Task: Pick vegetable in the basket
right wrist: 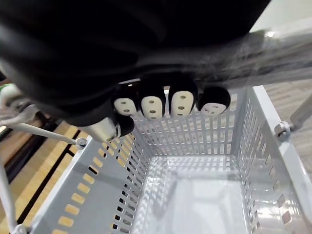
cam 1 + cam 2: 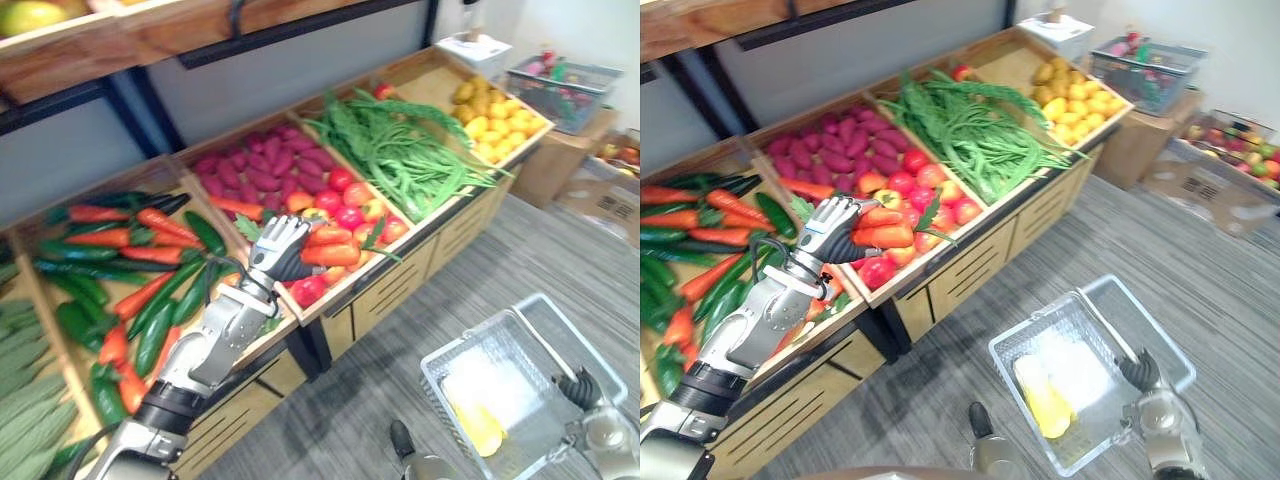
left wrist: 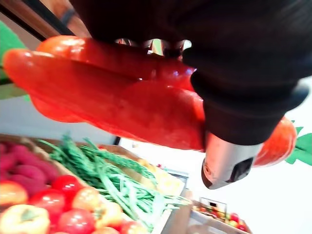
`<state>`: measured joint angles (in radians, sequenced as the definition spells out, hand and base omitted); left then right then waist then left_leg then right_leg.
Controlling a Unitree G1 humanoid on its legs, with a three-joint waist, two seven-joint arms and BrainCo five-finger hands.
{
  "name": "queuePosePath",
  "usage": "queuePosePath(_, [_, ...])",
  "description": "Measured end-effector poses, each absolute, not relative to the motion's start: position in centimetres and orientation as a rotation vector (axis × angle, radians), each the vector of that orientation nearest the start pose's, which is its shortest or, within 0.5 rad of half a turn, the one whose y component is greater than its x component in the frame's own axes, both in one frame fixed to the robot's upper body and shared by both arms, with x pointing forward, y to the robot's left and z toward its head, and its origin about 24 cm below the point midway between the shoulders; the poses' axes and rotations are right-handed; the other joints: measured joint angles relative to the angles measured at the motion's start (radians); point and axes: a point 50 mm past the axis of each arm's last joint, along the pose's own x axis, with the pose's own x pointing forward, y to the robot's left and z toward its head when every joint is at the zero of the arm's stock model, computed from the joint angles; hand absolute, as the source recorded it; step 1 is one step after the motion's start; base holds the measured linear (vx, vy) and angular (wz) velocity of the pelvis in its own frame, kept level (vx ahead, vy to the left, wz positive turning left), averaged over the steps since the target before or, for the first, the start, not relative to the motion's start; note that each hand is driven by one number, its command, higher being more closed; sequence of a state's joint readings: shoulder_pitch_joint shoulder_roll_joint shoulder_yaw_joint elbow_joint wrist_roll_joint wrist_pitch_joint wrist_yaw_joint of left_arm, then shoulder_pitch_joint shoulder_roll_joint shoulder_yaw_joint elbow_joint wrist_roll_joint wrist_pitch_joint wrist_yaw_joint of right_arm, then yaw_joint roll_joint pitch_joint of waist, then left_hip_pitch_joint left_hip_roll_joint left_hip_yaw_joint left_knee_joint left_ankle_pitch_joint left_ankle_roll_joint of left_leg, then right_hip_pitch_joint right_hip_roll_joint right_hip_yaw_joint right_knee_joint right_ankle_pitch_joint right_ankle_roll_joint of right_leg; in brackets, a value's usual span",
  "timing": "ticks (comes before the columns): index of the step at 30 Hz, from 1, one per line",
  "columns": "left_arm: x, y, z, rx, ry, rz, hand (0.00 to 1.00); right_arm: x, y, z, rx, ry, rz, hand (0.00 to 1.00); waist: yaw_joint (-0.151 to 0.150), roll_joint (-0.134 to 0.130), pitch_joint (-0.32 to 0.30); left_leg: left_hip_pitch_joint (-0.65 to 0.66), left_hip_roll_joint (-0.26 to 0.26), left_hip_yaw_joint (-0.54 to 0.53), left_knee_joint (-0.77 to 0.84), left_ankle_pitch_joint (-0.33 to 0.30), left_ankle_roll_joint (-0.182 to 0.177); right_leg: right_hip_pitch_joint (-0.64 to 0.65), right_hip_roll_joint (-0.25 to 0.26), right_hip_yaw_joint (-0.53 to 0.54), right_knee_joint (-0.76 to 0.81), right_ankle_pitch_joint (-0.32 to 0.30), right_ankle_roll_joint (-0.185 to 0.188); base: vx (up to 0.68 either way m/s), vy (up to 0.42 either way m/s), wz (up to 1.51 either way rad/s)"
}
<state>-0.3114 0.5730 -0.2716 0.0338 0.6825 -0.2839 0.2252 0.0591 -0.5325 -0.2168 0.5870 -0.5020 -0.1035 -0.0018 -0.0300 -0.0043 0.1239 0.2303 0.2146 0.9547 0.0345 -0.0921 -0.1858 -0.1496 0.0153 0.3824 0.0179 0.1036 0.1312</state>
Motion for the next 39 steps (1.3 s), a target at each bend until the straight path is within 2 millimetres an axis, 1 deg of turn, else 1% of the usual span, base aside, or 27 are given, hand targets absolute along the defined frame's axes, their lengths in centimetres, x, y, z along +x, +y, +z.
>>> queuePosePath(1, [28.8,15.4,12.9,1.186,-0.665,-0.196,1.0,19.8,-34.2,-1.5,-0.992,0.527,-0.126,1.0,-0.001,-0.004,-0.002,0.006,0.009,0.027,0.015,-0.012,-0.006,-0.002,0.012,0.024,0.0,0.004,-0.002,-0.01,-0.034,-0.59])
queuePosePath(3, [28.6,14.8,12.5,1.183,-0.662,-0.235,1.0,20.6,-33.7,-0.6,-1.041,0.486,-0.077,1.0,-0.006,-0.007,-0.004,0.022,0.016,0.058,0.028,-0.021,-0.016,-0.002,0.027,0.051,0.002,0.005,-0.001,-0.03,-0.045,-0.52])
queuePosePath(4, [28.5,14.5,12.3,1.182,-0.664,-0.265,1.0,21.3,-33.4,-0.1,-1.061,0.457,-0.055,1.0,-0.019,-0.008,-0.005,0.03,0.023,0.079,0.039,-0.029,-0.021,-0.002,0.034,0.064,0.003,0.006,-0.001,-0.04,-0.033,-0.44])
queuePosePath(5, [28.4,13.9,12.1,1.183,-0.672,-0.302,1.0,22.0,-32.9,0.5,-1.088,0.421,-0.025,1.0,-0.023,-0.007,-0.006,0.037,0.024,0.092,0.043,-0.034,-0.025,-0.002,0.041,0.077,0.005,0.006,-0.001,-0.03,-0.021,-0.3])
queuePosePath(6, [28.4,13.9,12.1,1.183,-0.672,-0.303,1.0,22.0,-32.9,0.6,-1.089,0.42,-0.025,1.0,-0.023,-0.007,-0.006,0.038,0.024,0.093,0.043,-0.034,-0.025,-0.002,0.041,0.077,0.005,0.006,-0.001,-0.04,-0.015,-0.41])
queuePosePath(7, [28.3,12.9,12.0,1.182,-0.694,-0.354,1.0,23.1,-32.0,1.5,-1.131,0.363,0.039,1.0,-0.028,-0.007,-0.007,0.048,0.028,0.12,0.056,-0.045,-0.03,-0.004,0.051,0.101,0.008,0.006,-0.001,-0.04,-0.011,-0.37])
queuePosePath(8, [28.2,12.4,11.9,1.183,-0.708,-0.382,1.0,23.5,-31.4,1.9,-1.153,0.334,0.074,1.0,-0.033,-0.006,-0.007,0.053,0.035,0.134,0.068,-0.053,-0.033,-0.004,0.058,0.112,0.01,0.006,-0.001,-0.05,-0.016,-0.46])
queuePosePath(9, [28.2,11.8,11.8,1.181,-0.718,-0.419,1.0,24.0,-30.6,2.3,-1.178,0.293,0.124,1.0,-0.045,-0.006,-0.008,0.053,0.047,0.142,0.087,-0.066,-0.036,-0.004,0.062,0.117,0.011,0.006,-0.001,-0.05,-0.027,-0.23])
queuePosePath(13, [28.0,10.6,11.4,1.159,-0.719,-0.507,1.0,24.9,-28.7,3.5,-1.227,0.184,0.248,1.0,-0.055,-0.004,-0.01,0.055,0.061,0.168,0.121,-0.086,-0.042,-0.012,0.074,0.139,0.014,0.006,0.0,-0.04,-0.027,-0.21])
queuePosePath(16, [27.6,9.6,10.6,1.159,-0.72,-0.579,1.0,25.8,-27.0,4.1,-1.272,0.127,0.361,1.0,-0.073,-0.003,-0.012,0.053,0.066,0.191,0.141,-0.096,-0.045,-0.022,0.08,0.155,0.017,0.006,0.0,-0.04,-0.021,-0.15])
queuePosePath(18, [27.2,9.0,10.0,1.157,-0.719,-0.632,1.0,26.0,-26.2,4.1,-1.296,0.104,0.426,1.0,-0.076,-0.003,-0.012,0.058,0.078,0.204,0.158,-0.106,-0.051,-0.022,0.089,0.166,0.017,0.006,0.0,-0.03,-0.029,-0.17])
queuePosePath(21, [26.8,8.2,9.6,1.159,-0.728,-0.692,1.0,26.0,-25.8,4.2,-1.324,0.091,0.476,1.0,-0.079,-0.002,-0.013,0.058,0.084,0.219,0.17,-0.112,-0.054,-0.026,0.096,0.176,0.017,0.01,-0.001,-0.02,-0.019,-0.15])
queuePosePath(22, [26.7,7.5,9.7,1.157,-0.745,-0.721,1.0,26.0,-25.8,4.5,-1.341,0.086,0.495,1.0,-0.078,-0.001,-0.013,0.057,0.088,0.225,0.178,-0.115,-0.055,-0.029,0.099,0.18,0.017,0.012,0.002,-0.03,-0.022,-0.17])
queuePosePath(24, [26.4,6.7,9.8,1.115,-0.758,-0.755,1.0,26.3,-25.7,5.2,-1.36,0.066,0.502,1.0,-0.078,-0.001,-0.017,0.058,0.089,0.242,0.181,-0.12,-0.059,-0.035,0.105,0.194,0.018,0.017,0.006,-0.04,-0.021,-0.23])
queuePosePath(26, [26.0,5.9,9.6,1.118,-0.771,-0.811,1.0,26.9,-25.5,6.4,-1.391,0.024,0.498,1.0,-0.094,0.004,-0.022,0.057,0.09,0.25,0.188,-0.128,-0.059,-0.038,0.107,0.206,0.018,0.018,0.006,-0.05,-0.022,-0.17])
queuePosePath(27, [25.6,5.5,9.4,1.116,-0.776,-0.843,1.0,27.1,-25.1,7.1,-1.412,-0.009,0.507,1.0,-0.103,0.008,-0.026,0.058,0.091,0.256,0.194,-0.132,-0.06,-0.038,0.108,0.209,0.018,0.018,0.006,-0.06,-0.019,-0.11])
queuePosePath(28, [25.4,5.2,9.4,1.113,-0.784,-0.86,1.0,27.1,-24.9,7.5,-1.424,-0.026,0.515,1.0,-0.105,0.009,-0.028,0.059,0.091,0.265,0.196,-0.134,-0.06,-0.039,0.11,0.216,0.018,0.018,0.007,-0.08,-0.019,-0.25])
queuePosePath(29, [24.6,4.5,9.3,1.097,-0.808,-0.9,1.0,27.1,-24.3,8.2,-1.448,-0.067,0.538,1.0,-0.106,0.012,-0.031,0.063,0.09,0.275,0.201,-0.138,-0.061,-0.04,0.115,0.23,0.018,0.02,0.009,-0.06,-0.014,-0.24])
queuePosePath(32, [23.5,3.2,9.6,1.05,-0.861,-0.951,1.0,27.0,-23.5,9.0,-1.443,-0.113,0.567,1.0,-0.105,0.014,-0.042,0.068,0.094,0.297,0.213,-0.143,-0.064,-0.046,0.125,0.25,0.022,0.022,0.009,-0.06,-0.022,-0.23])
queuePosePath(34, [23.0,2.7,9.9,1.011,-0.874,-0.98,1.0,27.0,-23.0,9.4,-1.433,-0.13,0.58,1.0,-0.107,0.018,-0.052,0.066,0.093,0.303,0.217,-0.144,-0.066,-0.056,0.127,0.258,0.022,0.027,0.012,-0.05,-0.032,-0.15])
queuePosePath(39, [21.6,1.2,9.2,0.963,-0.881,-1.068,1.0,27.1,-21.9,10.3,-1.392,-0.168,0.622,1.0,-0.118,0.025,-0.058,0.059,0.099,0.305,0.231,-0.15,-0.064,-0.058,0.128,0.261,0.021,0.029,0.013,-0.06,-0.039,-0.03])
